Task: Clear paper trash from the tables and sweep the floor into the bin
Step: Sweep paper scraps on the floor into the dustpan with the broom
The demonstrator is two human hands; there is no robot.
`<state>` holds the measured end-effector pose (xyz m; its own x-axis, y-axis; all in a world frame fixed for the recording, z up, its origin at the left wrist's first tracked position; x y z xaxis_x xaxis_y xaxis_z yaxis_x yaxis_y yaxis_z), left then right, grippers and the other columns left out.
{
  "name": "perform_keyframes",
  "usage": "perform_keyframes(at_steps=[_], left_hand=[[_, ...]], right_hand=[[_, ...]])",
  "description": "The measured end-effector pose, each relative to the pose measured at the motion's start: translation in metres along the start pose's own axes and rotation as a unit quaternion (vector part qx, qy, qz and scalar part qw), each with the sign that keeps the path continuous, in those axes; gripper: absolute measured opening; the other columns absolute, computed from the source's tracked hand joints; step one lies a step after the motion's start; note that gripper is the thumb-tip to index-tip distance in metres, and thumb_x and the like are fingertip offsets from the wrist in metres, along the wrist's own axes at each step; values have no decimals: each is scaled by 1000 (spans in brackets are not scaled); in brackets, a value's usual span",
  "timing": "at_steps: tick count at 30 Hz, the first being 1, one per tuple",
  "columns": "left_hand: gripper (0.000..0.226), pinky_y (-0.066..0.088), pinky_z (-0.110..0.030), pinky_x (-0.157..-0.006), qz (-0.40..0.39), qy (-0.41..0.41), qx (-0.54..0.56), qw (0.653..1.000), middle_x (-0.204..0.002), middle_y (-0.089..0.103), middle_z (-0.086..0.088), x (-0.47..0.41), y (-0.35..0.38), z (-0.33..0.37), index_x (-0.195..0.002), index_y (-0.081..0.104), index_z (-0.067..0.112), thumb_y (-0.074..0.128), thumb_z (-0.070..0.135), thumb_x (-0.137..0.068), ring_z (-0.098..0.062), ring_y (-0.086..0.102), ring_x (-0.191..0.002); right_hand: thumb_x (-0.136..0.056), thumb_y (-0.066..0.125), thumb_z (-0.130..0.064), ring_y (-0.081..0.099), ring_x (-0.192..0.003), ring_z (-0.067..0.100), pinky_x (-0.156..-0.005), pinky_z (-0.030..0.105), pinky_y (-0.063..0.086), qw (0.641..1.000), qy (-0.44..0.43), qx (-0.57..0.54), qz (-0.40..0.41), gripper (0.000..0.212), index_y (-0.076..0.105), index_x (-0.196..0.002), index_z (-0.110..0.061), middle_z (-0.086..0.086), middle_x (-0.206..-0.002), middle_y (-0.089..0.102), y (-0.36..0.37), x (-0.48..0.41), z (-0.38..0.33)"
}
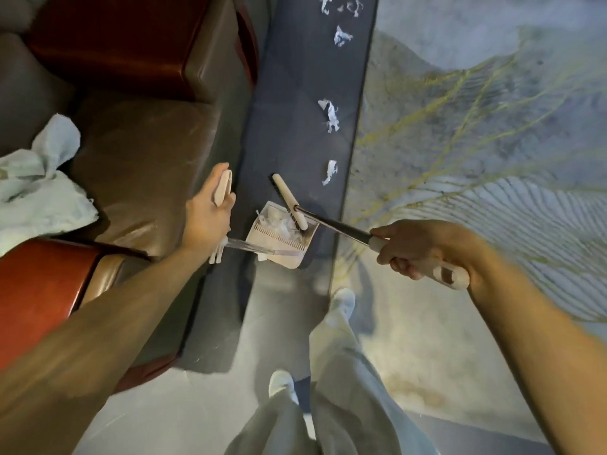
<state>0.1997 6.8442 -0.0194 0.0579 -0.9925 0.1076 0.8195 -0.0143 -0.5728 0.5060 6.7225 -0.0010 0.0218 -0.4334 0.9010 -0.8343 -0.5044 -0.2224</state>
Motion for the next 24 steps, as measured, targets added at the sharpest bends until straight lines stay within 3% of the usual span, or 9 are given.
perform_keyframes(at_steps=[3,7,11,14,17,21,24], left_hand=[[49,48,-20,-46,4,13,8,1000,-93,57,2,-38,28,30,-132,48,43,55,12,-95,-8,48,-50],[53,50,-24,-44,10,11,-1,1000,-89,57,1,-81,59,61,-122,45,56,54,12,-94,-7,45,-45],[50,51,-26,-70,-6,27,-37,999,-101,62,0,-114,86,82,-131,43,47,54,13,-95,-8,56,-69],[50,47,-25,-87,-24,22,-56,998,-118,63,0,-131,95,88,-133,40,47,54,15,-96,-11,59,-89],[51,50,-27,-75,-35,13,-78,996,-114,62,3,-147,97,87,-133,38,50,54,17,-97,-7,59,-74],[54,46,-23,-74,-46,4,-85,995,-115,56,9,-156,98,82,-130,37,55,54,17,-97,-5,58,-74],[53,46,-25,-64,-58,-15,-74,995,-102,60,7,-163,99,75,-128,39,57,54,16,-97,2,57,-58]], right_hand=[[-92,48,1,37,-28,7,-35,14,34,999,10,-42,17,40,51,-128,-17,-2,-34,43,-56,-15,-11],[-90,50,1,42,-40,14,-38,20,37,999,-26,2,46,35,53,-125,-3,2,-39,47,-123,-36,-38],[-88,52,-1,46,-44,21,-43,25,40,993,-57,68,82,26,58,-112,7,8,-50,51,-176,-60,-64],[-89,51,0,49,-50,24,-50,28,42,990,-58,84,95,32,56,-121,6,13,-57,54,-202,-84,-81],[-90,50,2,50,-55,26,-54,33,41,990,-50,89,101,40,49,-130,6,16,-61,54,-223,-116,-91],[-87,50,7,50,-58,27,-54,32,40,992,-29,82,90,44,49,-131,7,17,-63,52,-236,-152,-94],[-88,51,3,45,-51,23,-50,30,40,995,-10,82,47,39,51,-127,5,13,-59,49,-228,-164,-91]])
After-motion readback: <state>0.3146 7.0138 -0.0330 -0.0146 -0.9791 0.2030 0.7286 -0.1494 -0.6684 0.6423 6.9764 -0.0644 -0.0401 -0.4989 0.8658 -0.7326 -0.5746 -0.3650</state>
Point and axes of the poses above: each hand's wrist, its own x-axis away from the middle knuckle, its own y-axis out of the palm, z = x × y, the point moved 7 cm from there along -x, towards the middle knuckle
